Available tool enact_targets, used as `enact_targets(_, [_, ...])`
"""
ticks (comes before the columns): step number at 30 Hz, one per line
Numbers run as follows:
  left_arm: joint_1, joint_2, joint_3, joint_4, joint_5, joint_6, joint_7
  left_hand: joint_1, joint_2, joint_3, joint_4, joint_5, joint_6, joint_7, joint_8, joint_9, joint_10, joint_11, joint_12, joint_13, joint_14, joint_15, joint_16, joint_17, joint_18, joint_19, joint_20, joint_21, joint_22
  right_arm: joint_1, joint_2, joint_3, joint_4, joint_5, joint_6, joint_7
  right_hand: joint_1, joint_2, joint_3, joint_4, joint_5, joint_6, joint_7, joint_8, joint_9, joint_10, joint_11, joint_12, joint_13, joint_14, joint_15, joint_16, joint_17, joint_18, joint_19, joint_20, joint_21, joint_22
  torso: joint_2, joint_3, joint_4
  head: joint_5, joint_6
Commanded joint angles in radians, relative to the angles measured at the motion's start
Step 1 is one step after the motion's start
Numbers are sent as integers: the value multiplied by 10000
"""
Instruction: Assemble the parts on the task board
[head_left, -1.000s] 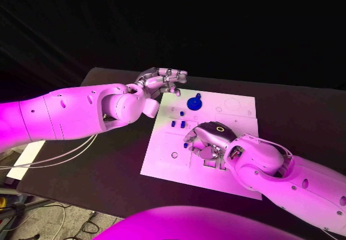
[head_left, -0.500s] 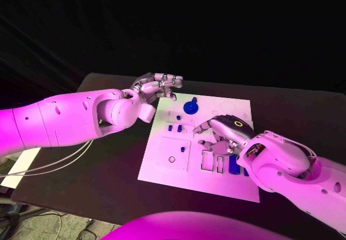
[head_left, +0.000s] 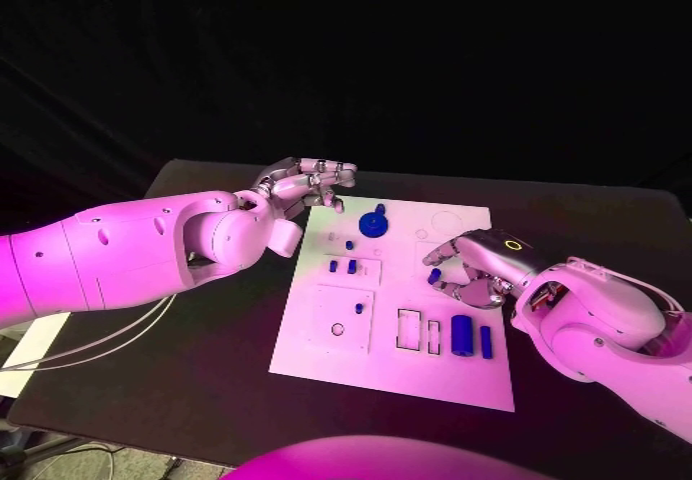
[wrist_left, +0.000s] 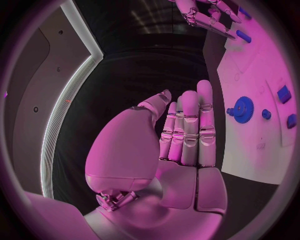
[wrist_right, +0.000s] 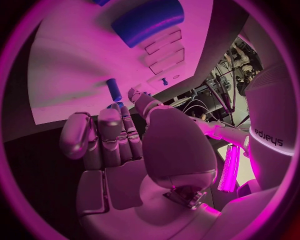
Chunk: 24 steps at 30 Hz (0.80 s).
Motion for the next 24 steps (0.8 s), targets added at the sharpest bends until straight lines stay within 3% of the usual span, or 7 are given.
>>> enact_targets(1, [1, 12, 3, 11, -108, 229, 49, -17, 112, -54, -14, 31, -53, 6, 32, -7, -77, 22, 66, 11, -50, 10, 34, -14, 92, 21, 17, -72, -10, 12, 23, 7, -40, -469, 268, -249, -54, -7, -67, -22, 38, -56, -11, -29, -16, -93, 2, 49, -1, 38, -37, 41, -17, 170, 27, -24, -68, -21, 8, -8, 42, -44, 50])
enact_targets(6, [1, 15, 2, -3, -110, 230, 47, -10, 115, -55, -20, 31, -51, 4, 38, -6, -81, 20, 76, 14, -56, 10, 35, -16, 93, 20, 18, -77, -12, 20, 109, 8, -113, -602, 246, -301, 18, 96, -88, -24, 20, -31, -26, -13, -19, -91, 10, 88, 8, 37, -24, 46, -30, 168, 35, -12, -69, -18, 24, 4, 40, -43, 67])
enact_targets(9, [1, 18, 2, -8, -111, 234, 45, -10, 115, -55, -20, 31, -51, 4, 38, -6, -81, 20, 76, 14, -56, 10, 35, -16, 93, 20, 18, -77, -12, 30, 170, 8, -181, -637, 297, -321, 89, 193, -100, -31, -14, 30, -42, 4, -15, -2, -1, 168, 21, 38, -28, 53, -47, 169, 42, -7, -71, -19, 14, -15, 25, -47, 69])
enact_targets(16, [0, 10, 2, -3, -111, 245, 30, -10, 115, -55, -20, 31, -51, 4, 38, -6, -81, 20, 76, 14, -56, 10, 35, -16, 93, 20, 18, -77, -12, 39, 239, 7, -291, -807, 459, -436, 265, 488, 89, -30, -263, 446, -7, 94, 39, 805, -109, 585, 43, 43, -82, 97, -88, 161, 87, -50, -43, 30, 19, -10, 15, -56, 45])
enact_targets(24, [0, 4, 2, 5, -112, 247, 27, -10, 115, -55, -20, 31, -51, 4, 38, -6, -81, 20, 76, 14, -56, 10, 35, -16, 93, 20, 18, -77, -12, 41, 295, 6, -331, -976, 628, -532, 290, 517, 242, -25, -331, 666, 9, 126, 71, 1105, -162, 638, 29, 52, -115, 136, -92, 153, 117, -98, -16, 72, 9, -17, 36, -93, 23])
